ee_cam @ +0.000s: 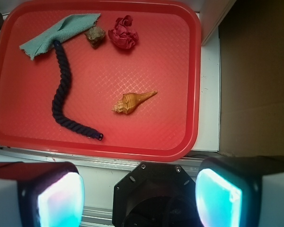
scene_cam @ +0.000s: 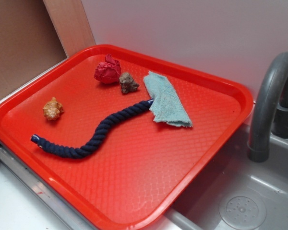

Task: Grab the blue rope.

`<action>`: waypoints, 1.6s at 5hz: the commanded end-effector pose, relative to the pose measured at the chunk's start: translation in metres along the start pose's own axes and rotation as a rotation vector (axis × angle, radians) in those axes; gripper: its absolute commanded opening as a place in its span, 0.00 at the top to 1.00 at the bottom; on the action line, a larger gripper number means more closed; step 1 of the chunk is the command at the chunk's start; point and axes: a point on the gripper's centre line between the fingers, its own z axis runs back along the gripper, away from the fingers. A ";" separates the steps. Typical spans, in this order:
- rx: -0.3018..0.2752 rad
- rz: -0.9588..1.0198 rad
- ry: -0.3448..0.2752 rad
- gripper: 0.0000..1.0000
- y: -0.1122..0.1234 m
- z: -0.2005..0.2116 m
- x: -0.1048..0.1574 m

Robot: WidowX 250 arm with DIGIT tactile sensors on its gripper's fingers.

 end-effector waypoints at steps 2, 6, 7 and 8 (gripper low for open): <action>-0.044 0.108 -0.013 0.00 -0.026 -0.009 0.009; -0.183 0.306 -0.021 0.00 -0.125 -0.110 0.067; -0.161 0.284 -0.020 0.00 -0.143 -0.141 0.082; -0.174 0.302 0.011 0.00 -0.154 -0.169 0.089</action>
